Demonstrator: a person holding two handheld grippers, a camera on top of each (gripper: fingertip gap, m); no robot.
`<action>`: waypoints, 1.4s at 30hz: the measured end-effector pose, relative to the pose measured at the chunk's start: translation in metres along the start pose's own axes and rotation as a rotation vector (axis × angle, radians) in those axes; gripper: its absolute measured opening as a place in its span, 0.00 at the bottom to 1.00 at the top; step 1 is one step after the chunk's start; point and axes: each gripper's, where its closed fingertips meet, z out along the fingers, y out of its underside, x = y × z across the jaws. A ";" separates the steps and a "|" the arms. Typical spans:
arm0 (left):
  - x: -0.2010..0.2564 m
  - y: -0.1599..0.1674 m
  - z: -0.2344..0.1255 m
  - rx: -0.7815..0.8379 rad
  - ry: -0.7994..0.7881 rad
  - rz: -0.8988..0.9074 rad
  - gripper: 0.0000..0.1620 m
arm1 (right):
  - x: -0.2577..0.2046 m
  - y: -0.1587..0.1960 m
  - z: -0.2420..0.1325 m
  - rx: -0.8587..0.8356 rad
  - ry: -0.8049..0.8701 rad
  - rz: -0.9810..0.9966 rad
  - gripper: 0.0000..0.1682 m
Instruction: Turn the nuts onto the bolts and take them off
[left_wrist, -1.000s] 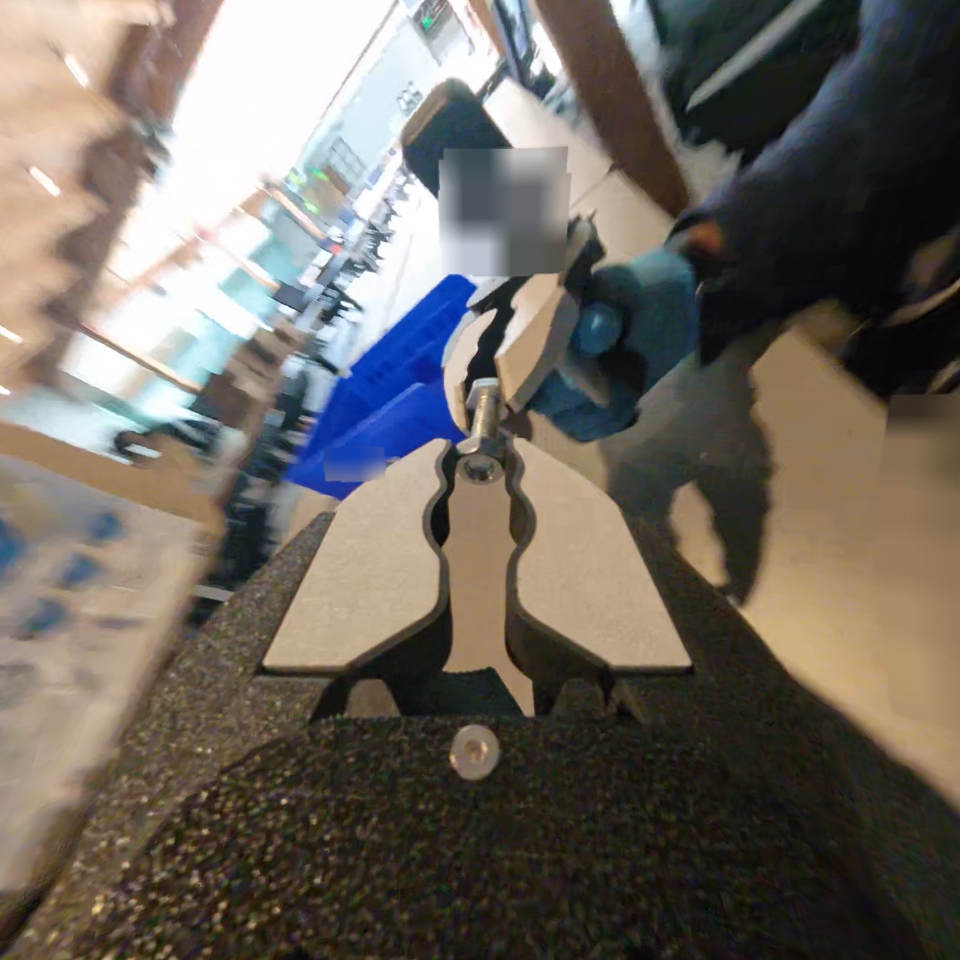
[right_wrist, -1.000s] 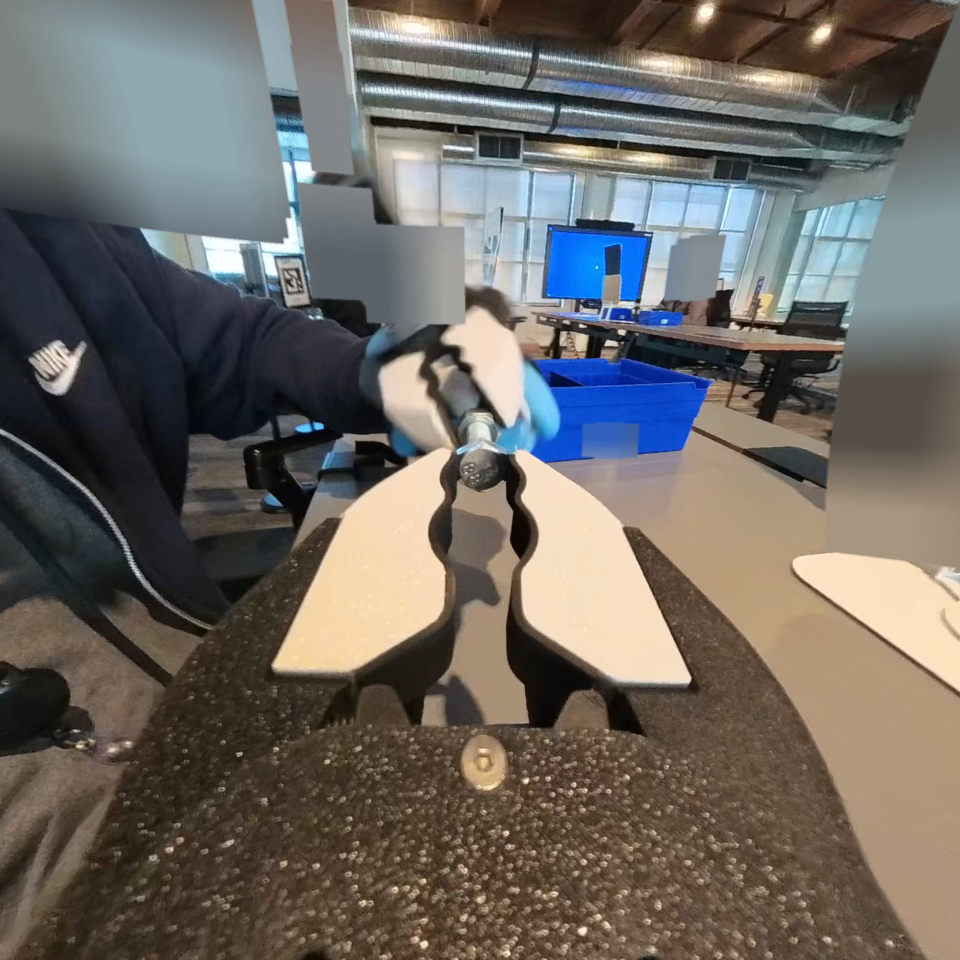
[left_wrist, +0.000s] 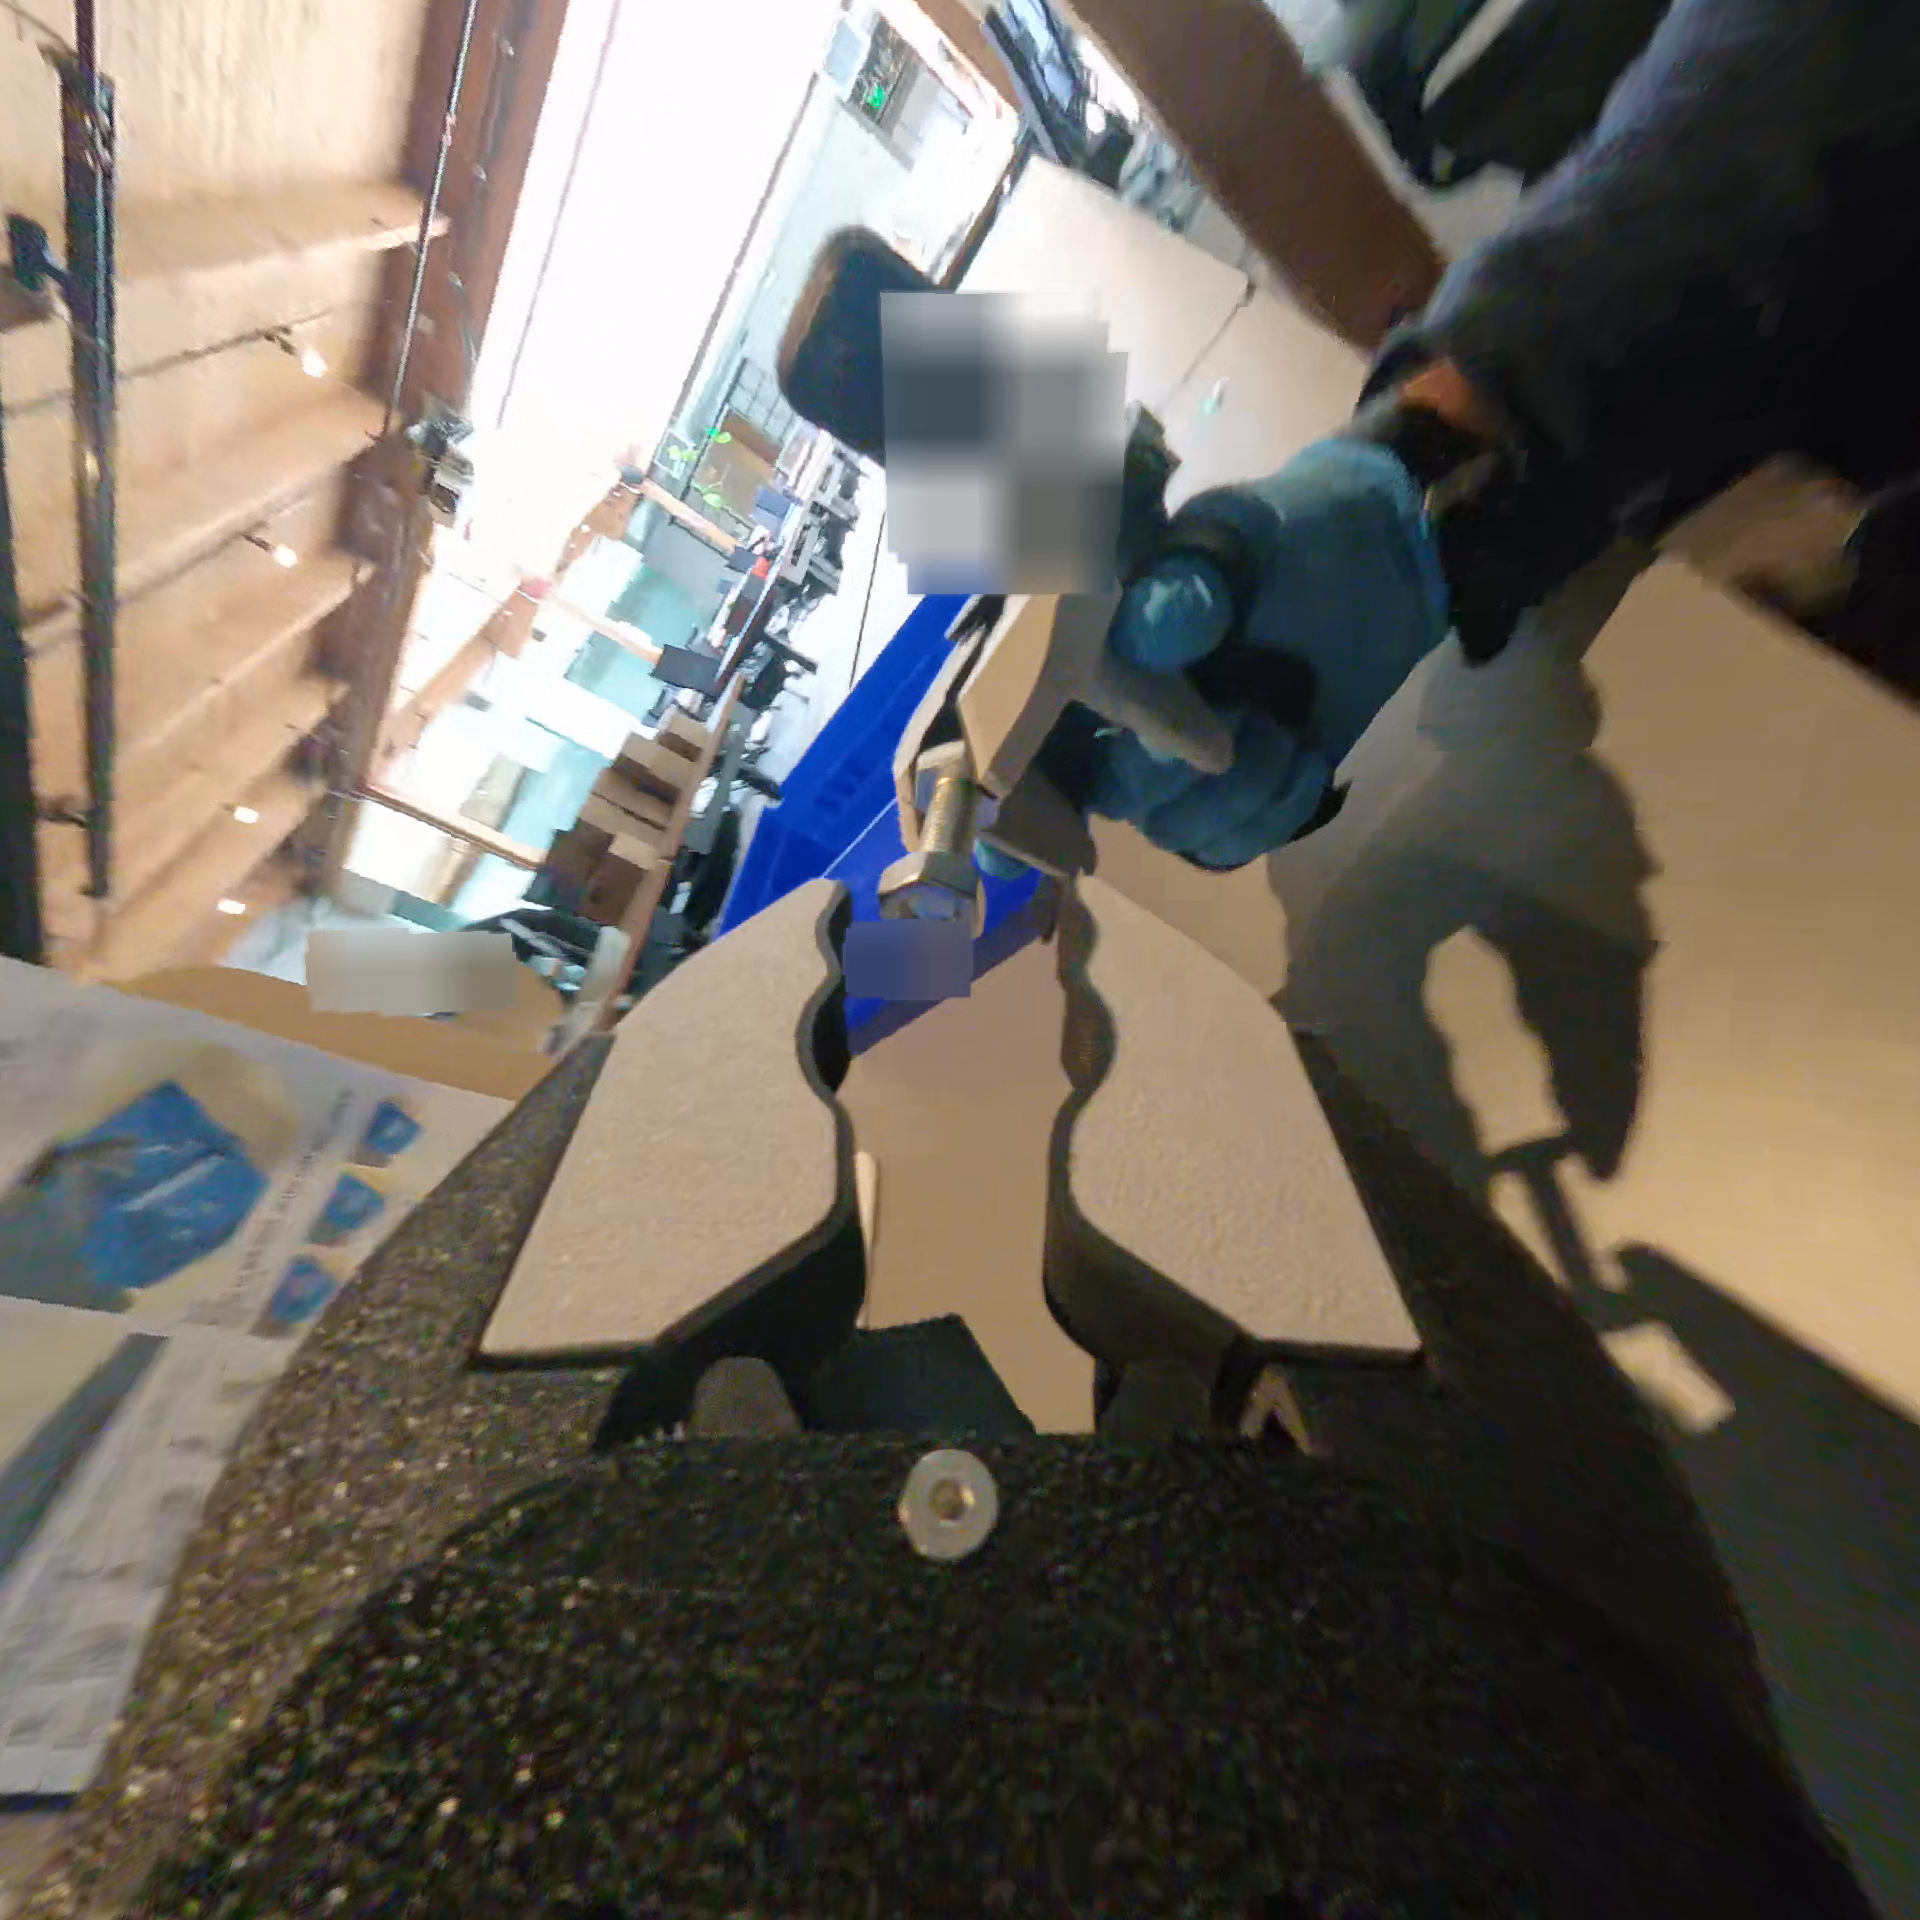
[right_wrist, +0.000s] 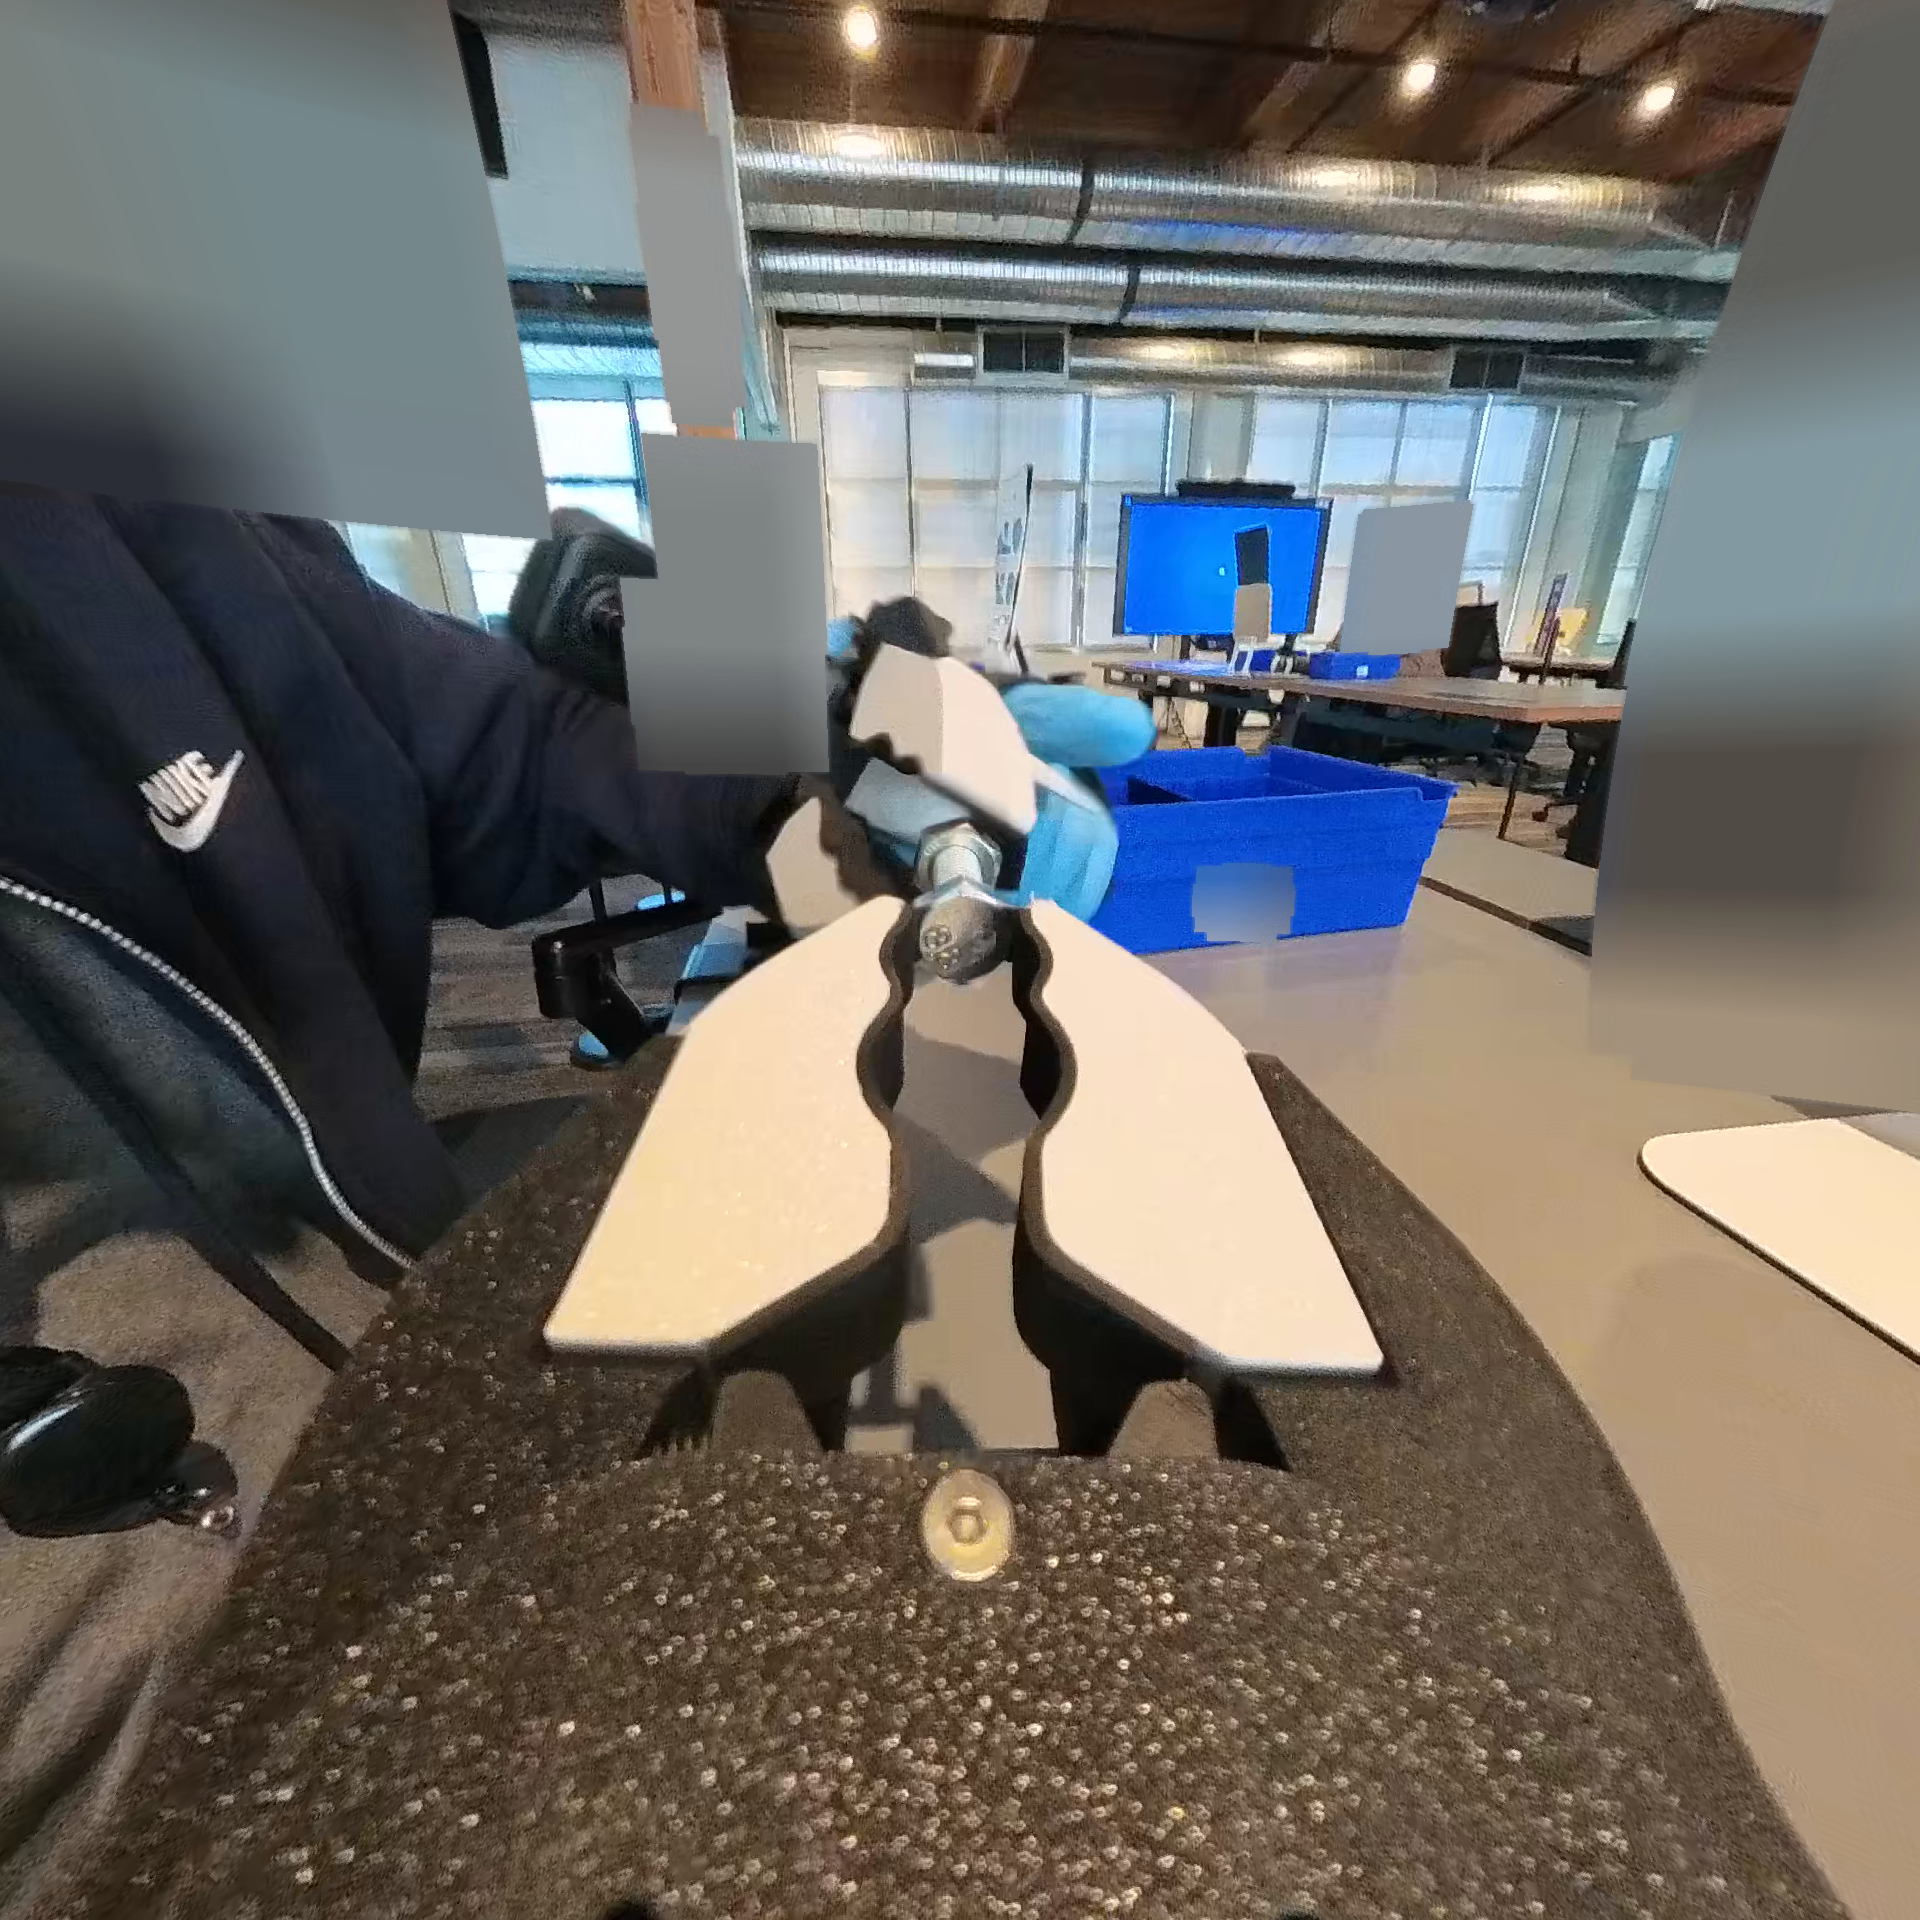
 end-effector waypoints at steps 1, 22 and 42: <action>-0.001 -0.003 -0.001 0.032 0.015 -0.081 0.24 | 0.001 -0.001 -0.001 0.003 0.003 0.002 0.11; 0.007 0.001 0.001 0.074 0.310 -0.936 0.11 | 0.002 0.004 0.001 -0.037 0.042 -0.067 0.10; -0.005 -0.005 -0.002 0.122 0.205 -0.792 0.25 | 0.003 -0.002 -0.001 0.000 0.031 -0.040 0.10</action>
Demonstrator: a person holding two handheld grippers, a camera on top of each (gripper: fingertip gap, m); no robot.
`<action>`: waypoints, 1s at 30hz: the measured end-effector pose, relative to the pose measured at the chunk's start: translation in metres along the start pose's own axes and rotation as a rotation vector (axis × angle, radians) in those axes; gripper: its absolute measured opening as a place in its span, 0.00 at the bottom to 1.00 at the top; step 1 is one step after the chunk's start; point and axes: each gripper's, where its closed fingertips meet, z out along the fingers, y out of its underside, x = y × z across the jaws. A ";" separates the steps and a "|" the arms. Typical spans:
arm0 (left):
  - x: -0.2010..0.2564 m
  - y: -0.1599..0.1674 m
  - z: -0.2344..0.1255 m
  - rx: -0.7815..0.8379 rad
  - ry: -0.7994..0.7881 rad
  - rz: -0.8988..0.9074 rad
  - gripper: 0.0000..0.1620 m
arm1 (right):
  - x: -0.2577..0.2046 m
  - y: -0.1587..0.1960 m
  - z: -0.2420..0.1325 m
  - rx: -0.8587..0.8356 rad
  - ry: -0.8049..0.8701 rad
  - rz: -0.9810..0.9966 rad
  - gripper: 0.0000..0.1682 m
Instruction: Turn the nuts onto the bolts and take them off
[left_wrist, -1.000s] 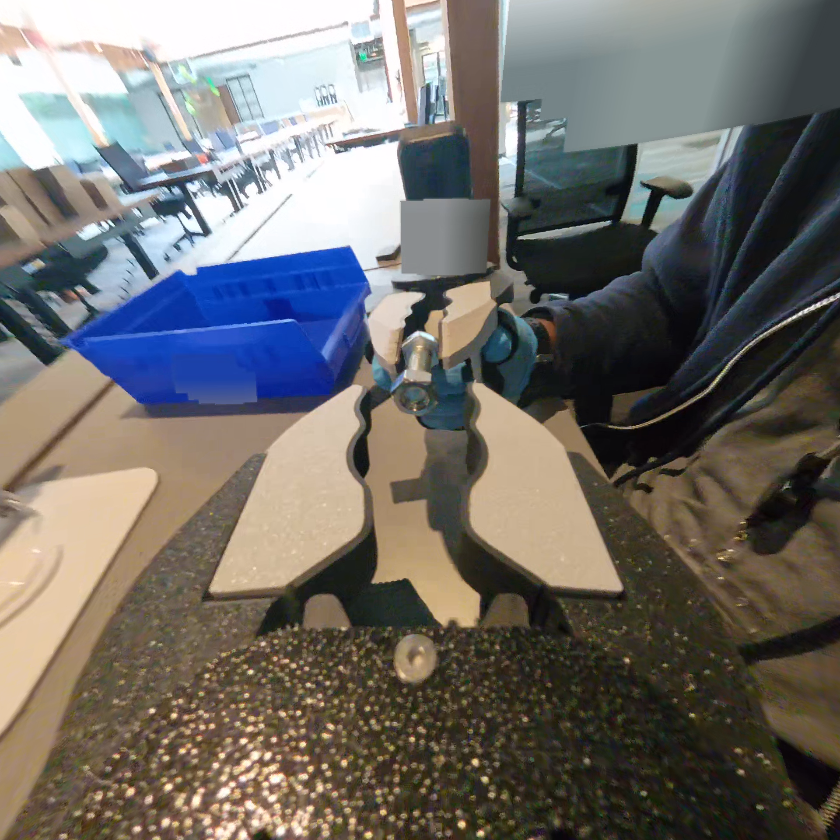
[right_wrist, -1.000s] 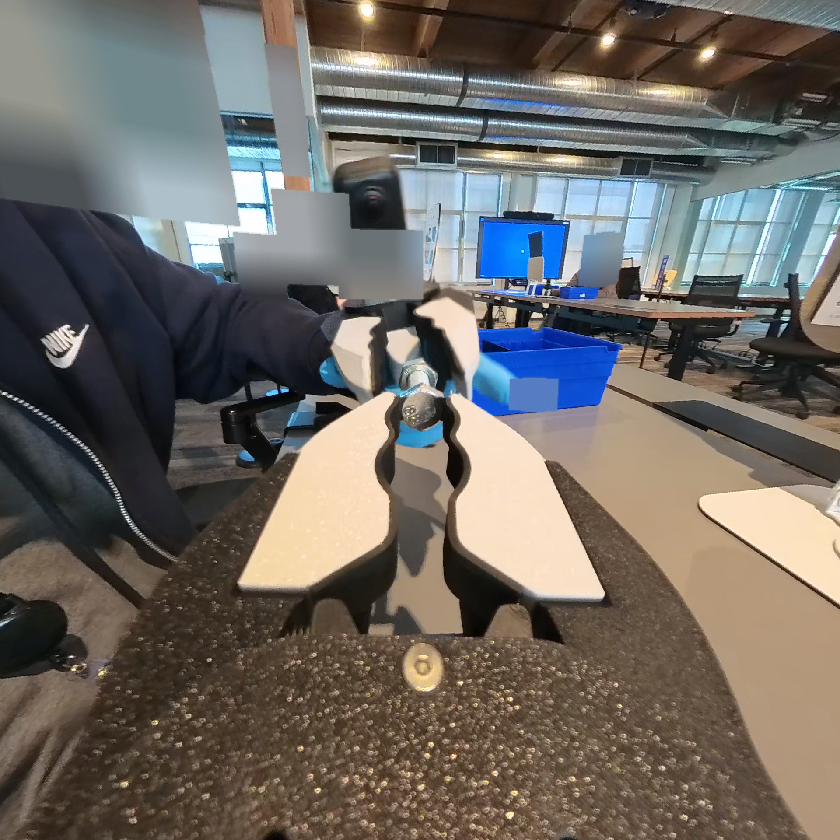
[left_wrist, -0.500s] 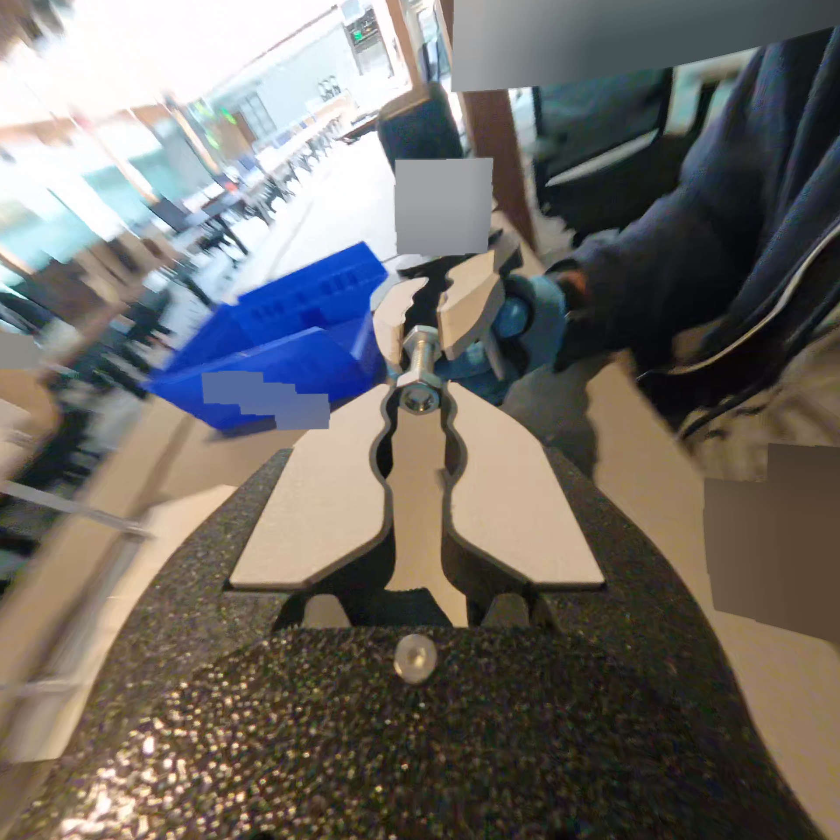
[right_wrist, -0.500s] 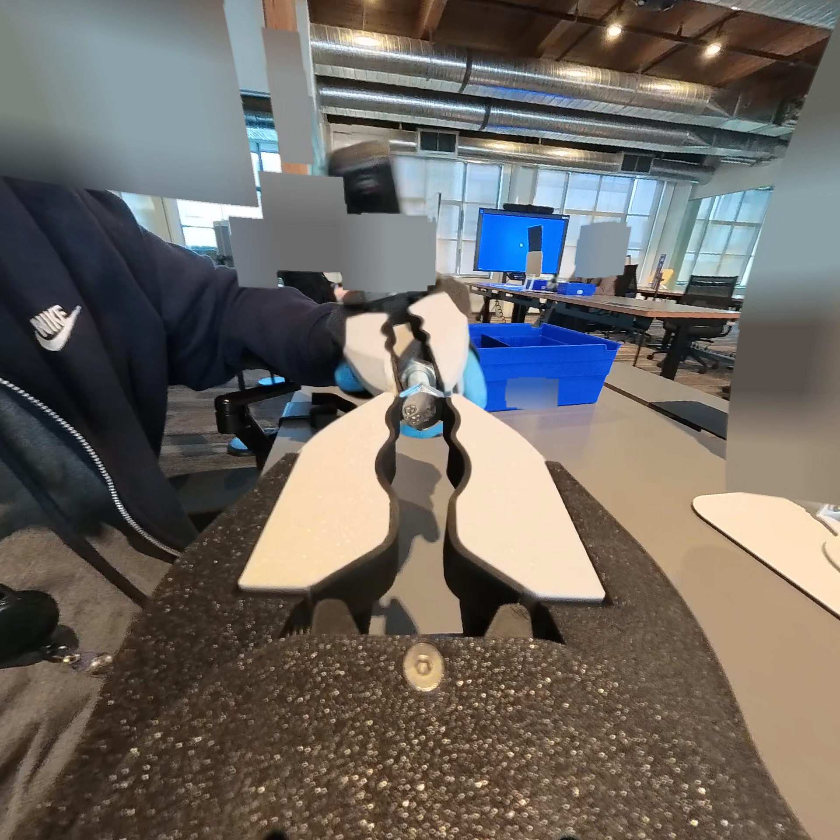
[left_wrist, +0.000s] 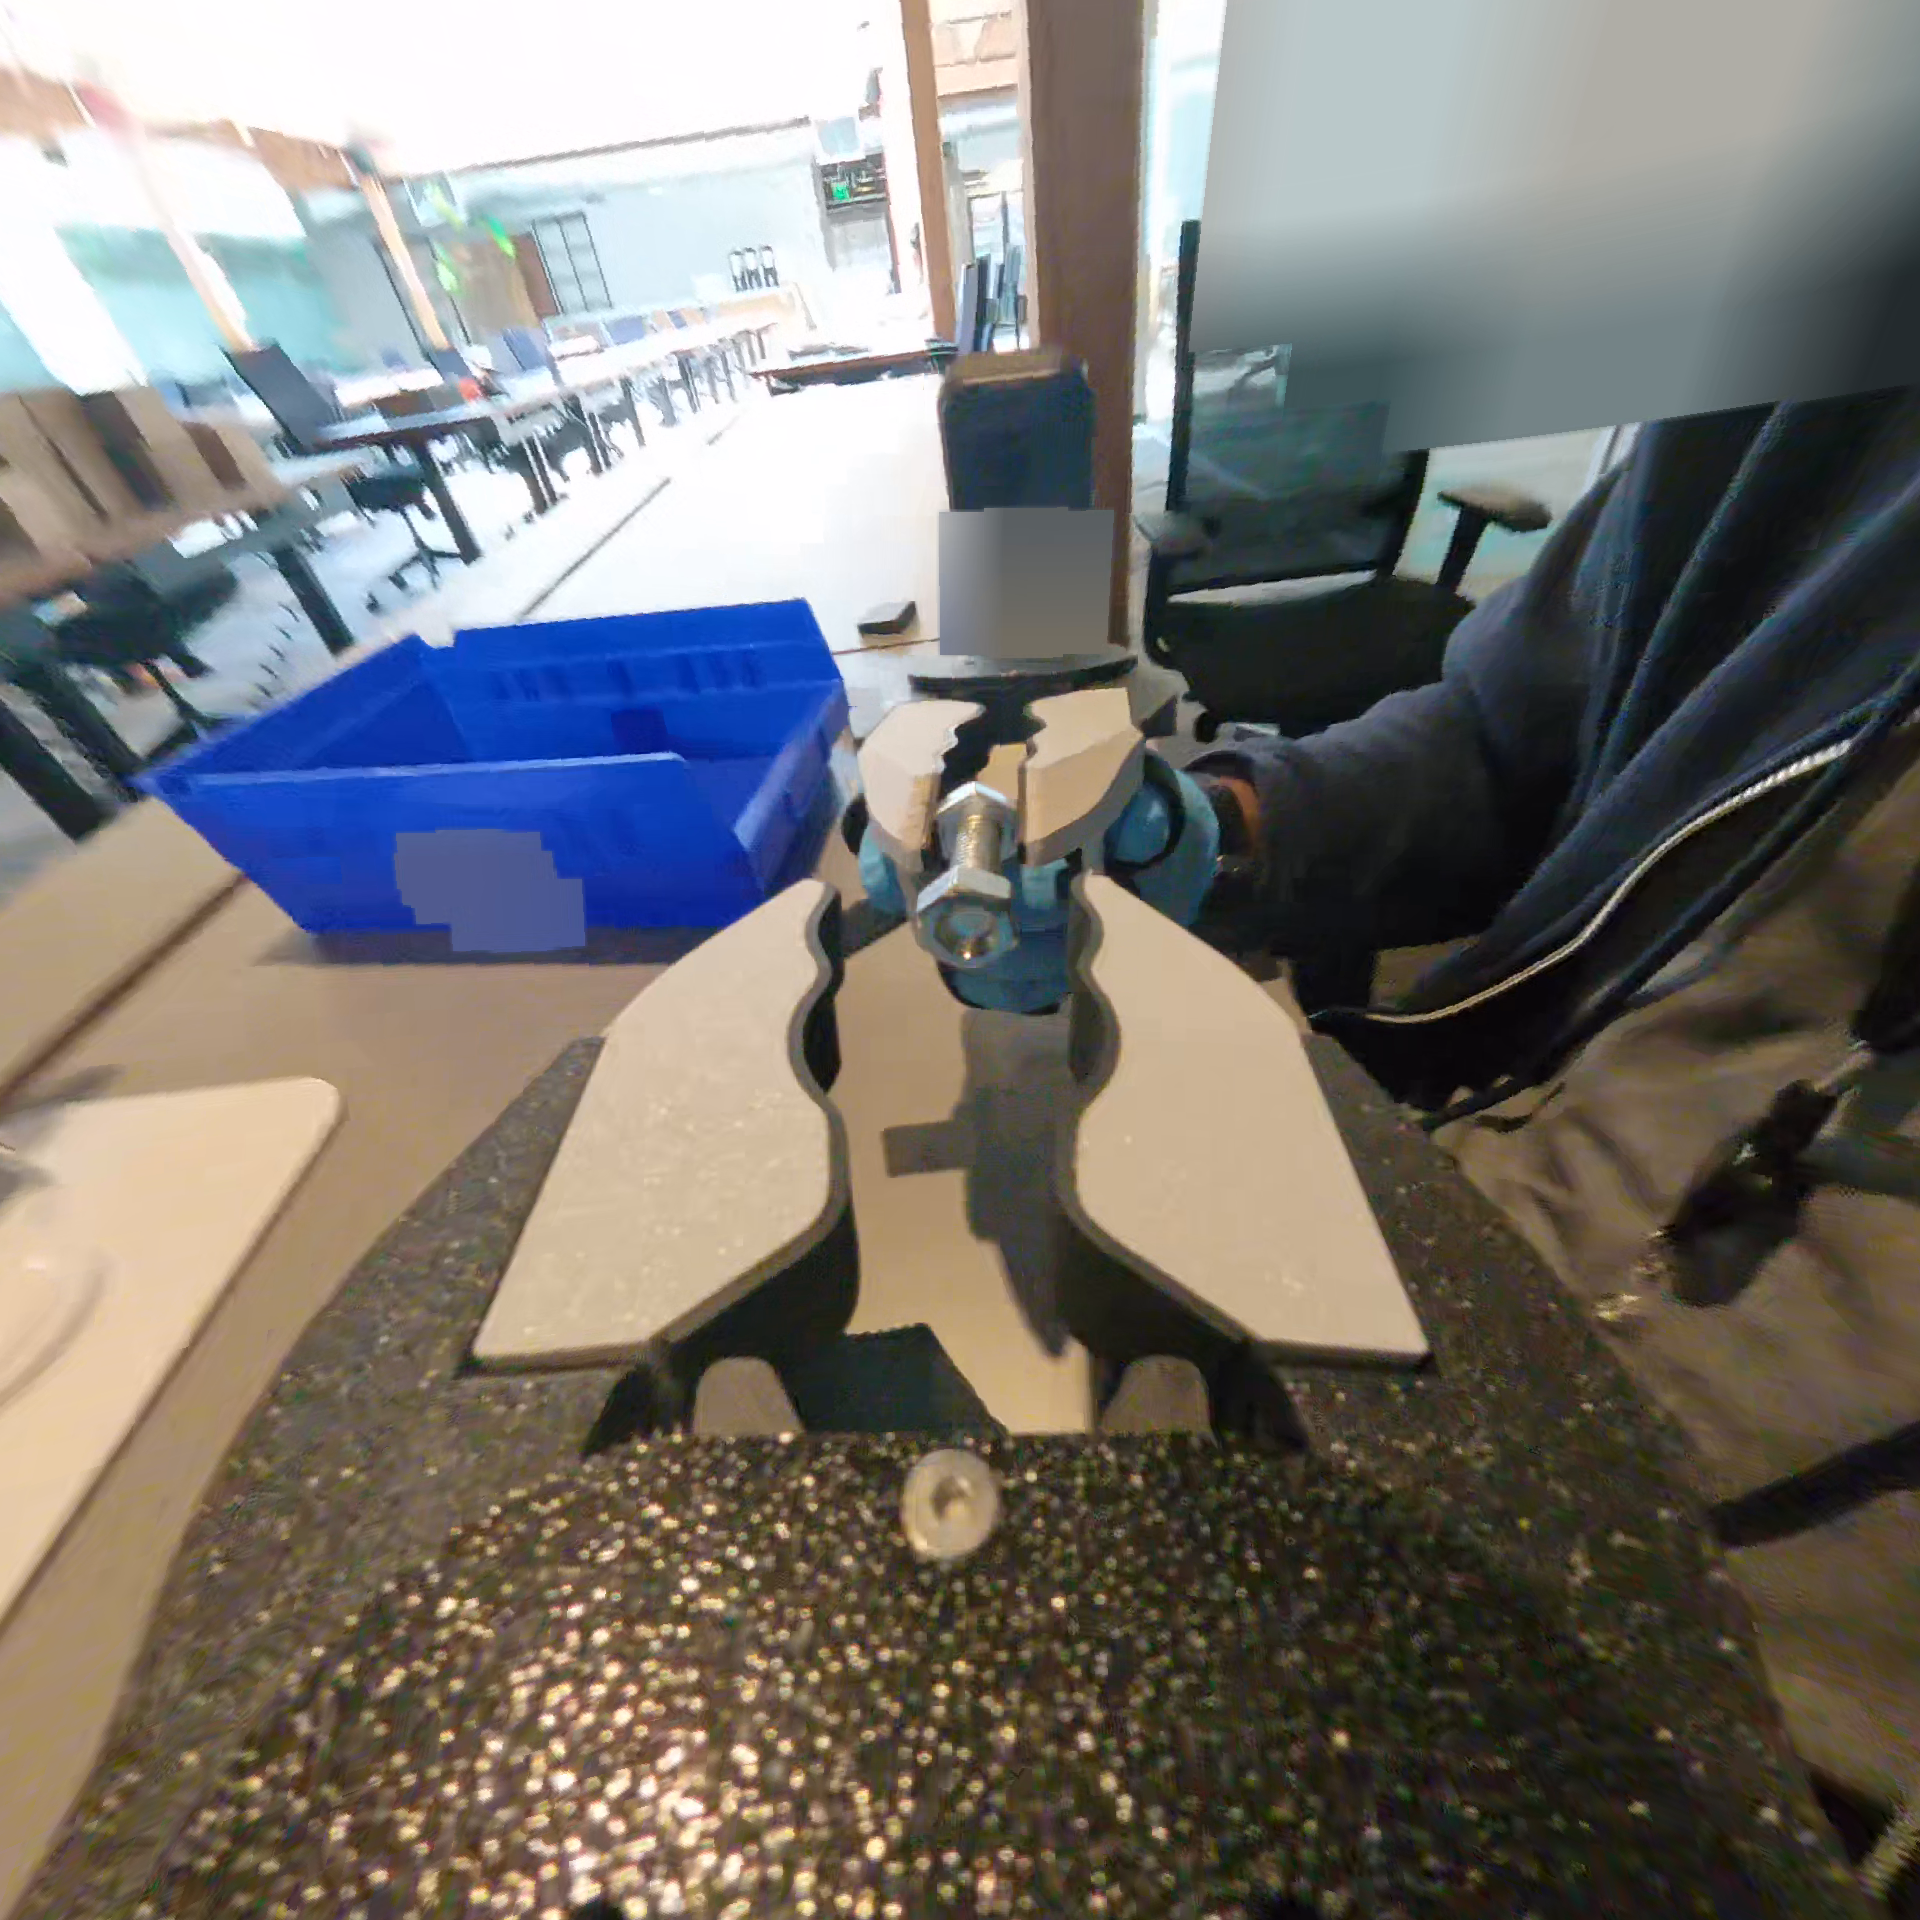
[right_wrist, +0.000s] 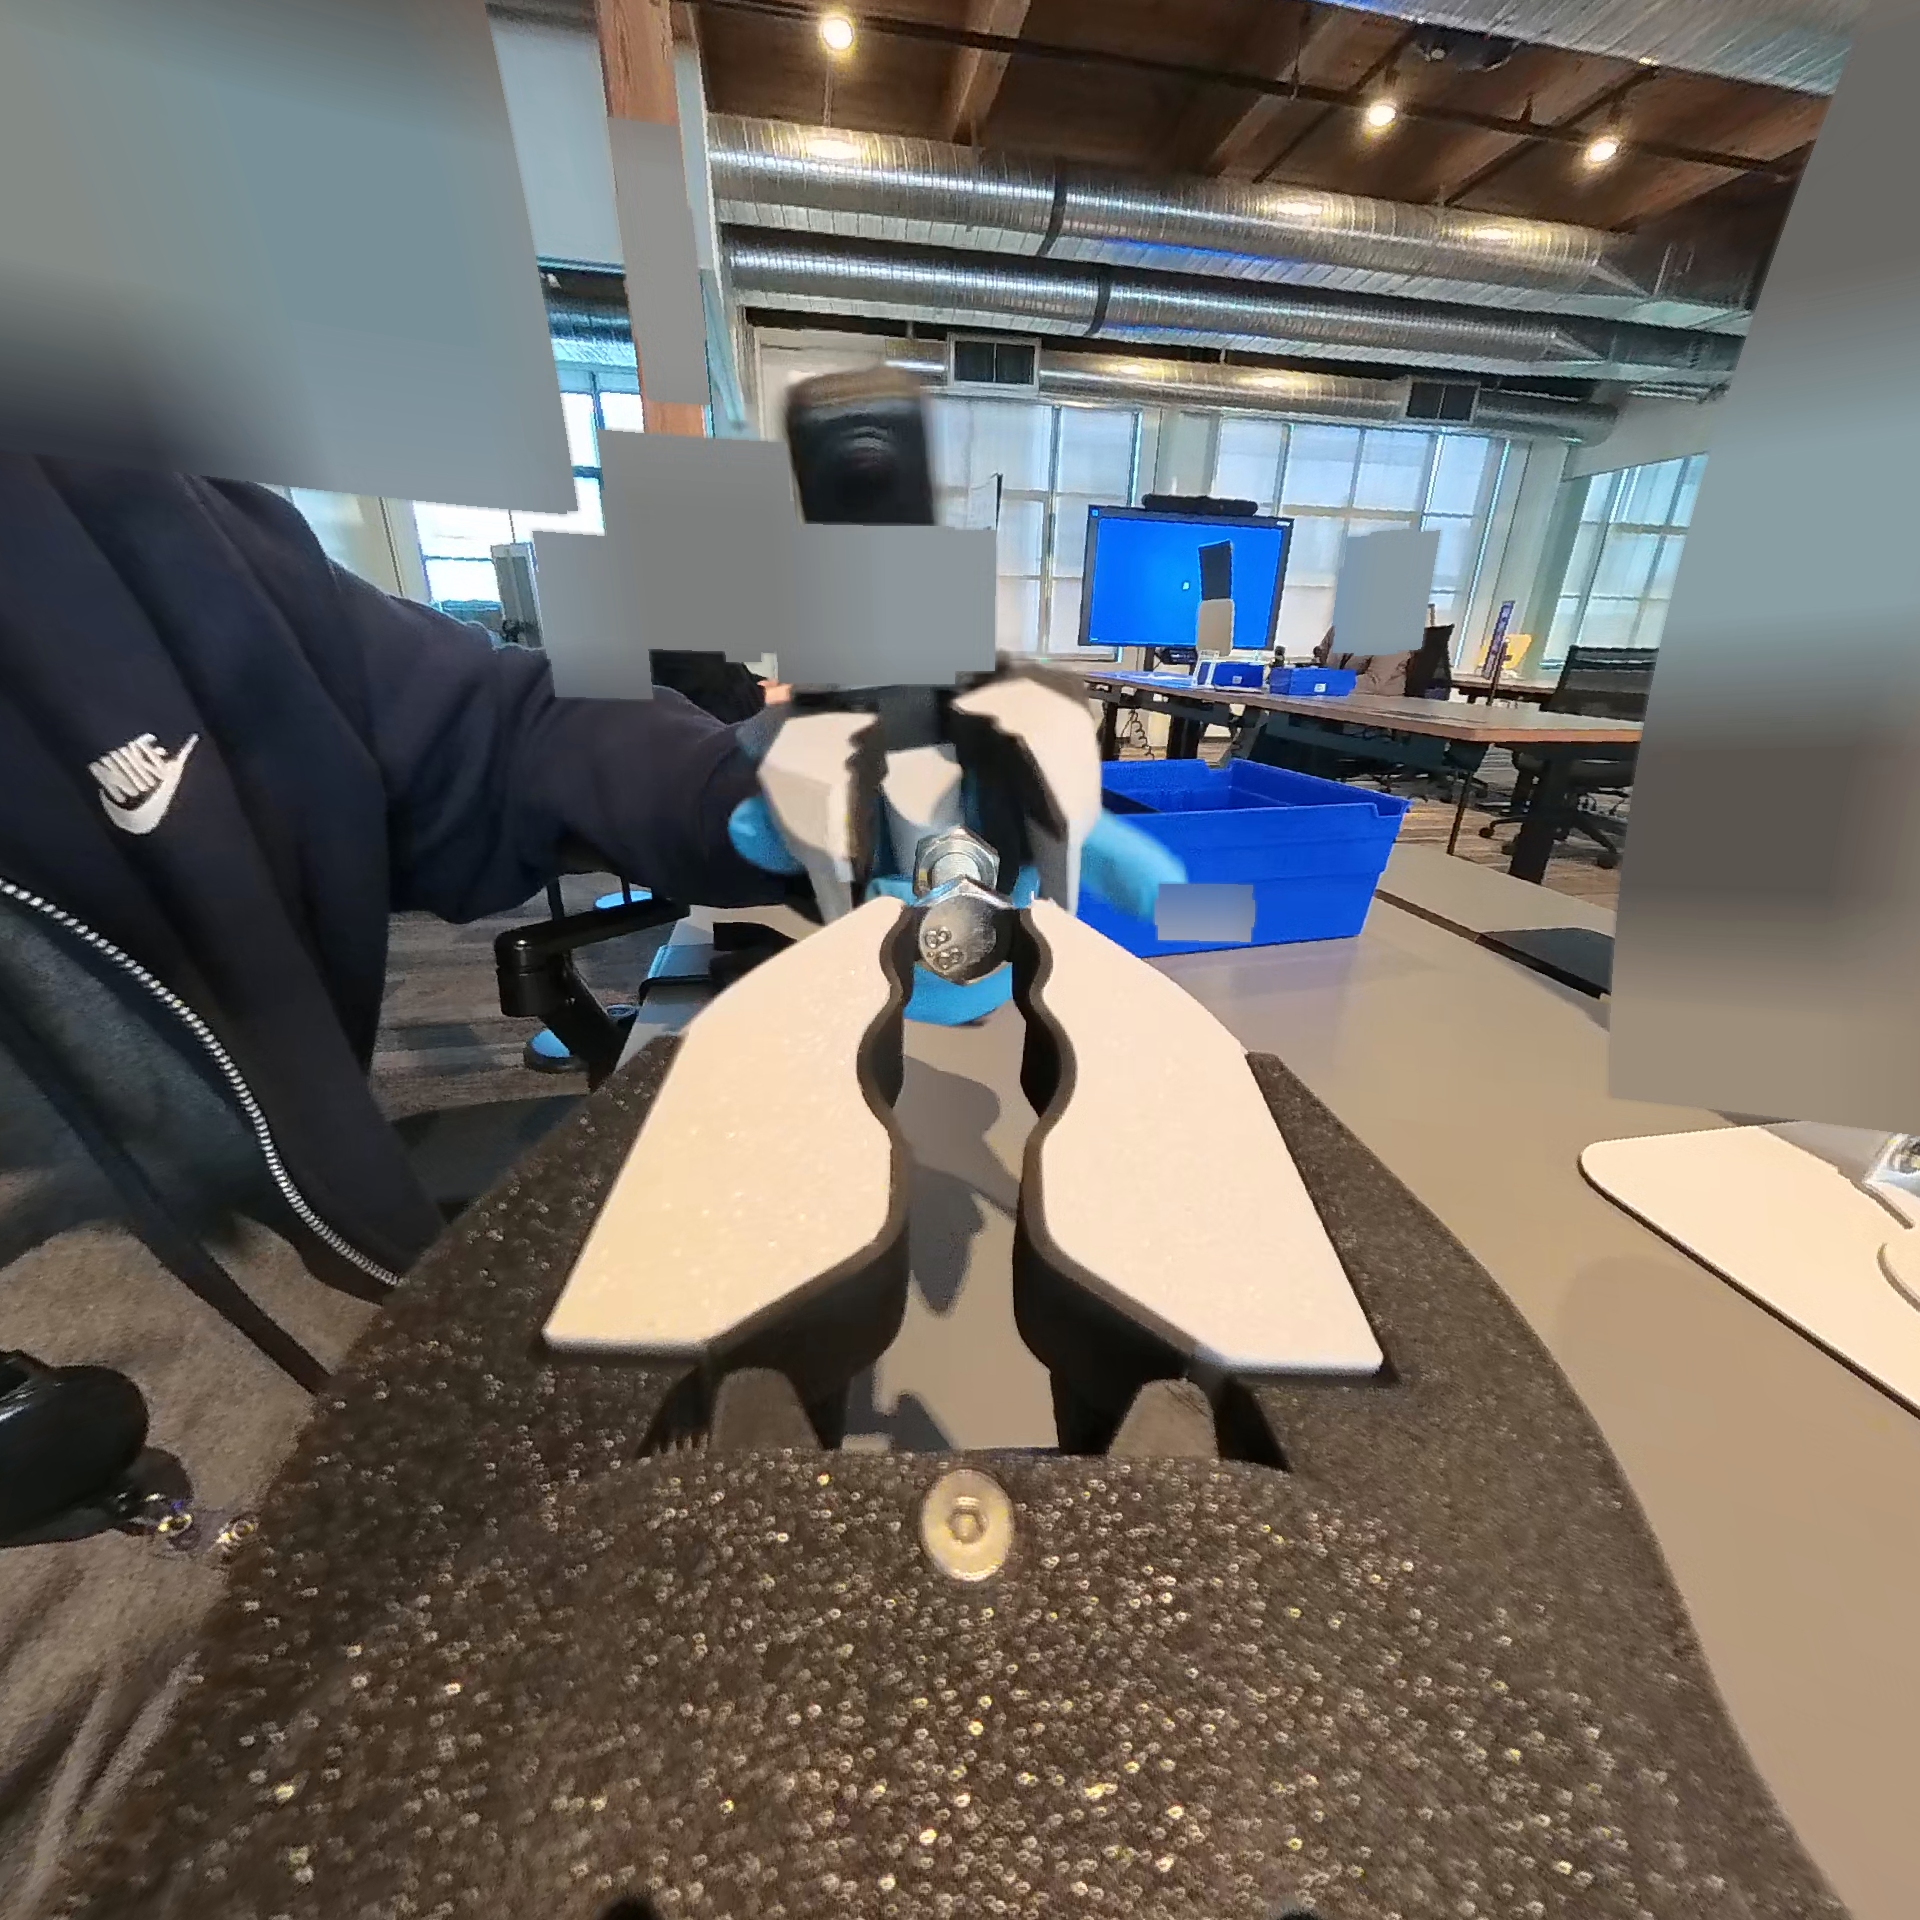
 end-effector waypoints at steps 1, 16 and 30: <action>-0.001 0.002 0.001 -0.008 0.008 -0.032 0.24 | 0.000 0.000 0.000 0.000 0.001 -0.001 0.10; -0.003 0.010 0.001 -0.139 -0.211 0.795 0.16 | -0.002 0.001 0.001 0.000 -0.010 0.006 0.10; 0.004 0.007 0.004 -0.027 0.028 -0.009 0.15 | -0.001 0.001 0.001 -0.009 0.004 -0.018 0.10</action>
